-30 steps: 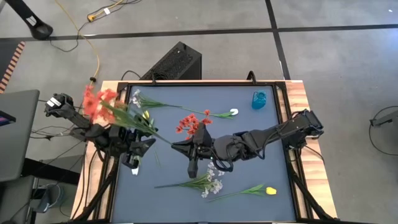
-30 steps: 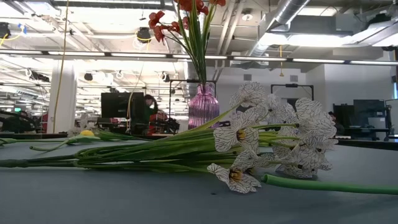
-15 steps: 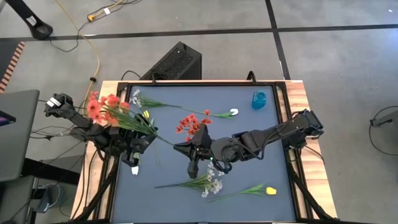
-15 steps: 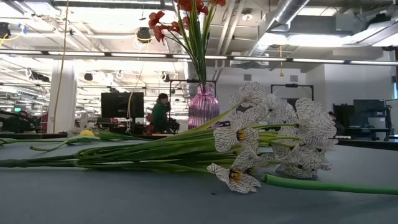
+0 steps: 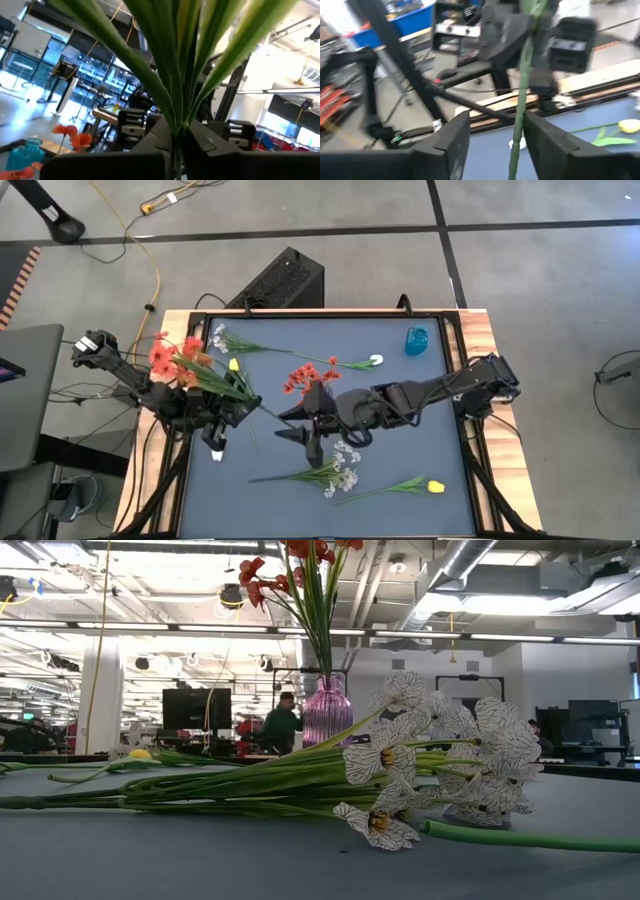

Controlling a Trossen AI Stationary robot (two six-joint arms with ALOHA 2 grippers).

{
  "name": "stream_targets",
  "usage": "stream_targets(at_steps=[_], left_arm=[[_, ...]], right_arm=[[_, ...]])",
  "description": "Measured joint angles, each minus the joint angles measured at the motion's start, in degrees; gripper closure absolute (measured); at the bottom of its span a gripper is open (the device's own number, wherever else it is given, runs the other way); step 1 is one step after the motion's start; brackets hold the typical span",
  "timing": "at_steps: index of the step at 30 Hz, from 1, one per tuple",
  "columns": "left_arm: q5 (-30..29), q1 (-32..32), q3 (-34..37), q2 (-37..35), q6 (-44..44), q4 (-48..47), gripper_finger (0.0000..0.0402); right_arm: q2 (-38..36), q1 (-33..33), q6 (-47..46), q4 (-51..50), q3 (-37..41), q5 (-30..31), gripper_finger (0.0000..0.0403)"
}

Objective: Sort flowers into vase by color
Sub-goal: Put the orange flower into the pink vase

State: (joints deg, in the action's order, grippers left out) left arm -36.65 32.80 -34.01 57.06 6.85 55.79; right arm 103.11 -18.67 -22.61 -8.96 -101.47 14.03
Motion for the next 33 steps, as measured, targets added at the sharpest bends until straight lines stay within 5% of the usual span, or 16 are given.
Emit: stream_targets(at_steps=[5,13,22,33], left_arm=[[2.2,0.0,0.0,-2.8,5.9,-5.5,0.0401],[3.5,0.0,-7.4,-0.4,17.5,-26.3,0.0401],[3.3,-0.8,-24.9,5.7,11.6,-44.6,0.0401],[7.9,-4.6,-26.8,6.9,17.9,-53.9,0.0401]], right_arm=[[-0.7,1.0,0.0,-1.6,0.0,-8.5,0.016],[-0.8,2.5,-1.0,-2.2,0.0,-9.8,0.0167],[-0.9,4.6,-1.6,-2.1,0.0,-16.1,0.0173],[-0.9,5.0,-1.0,-2.2,0.0,-16.5,0.0173]])
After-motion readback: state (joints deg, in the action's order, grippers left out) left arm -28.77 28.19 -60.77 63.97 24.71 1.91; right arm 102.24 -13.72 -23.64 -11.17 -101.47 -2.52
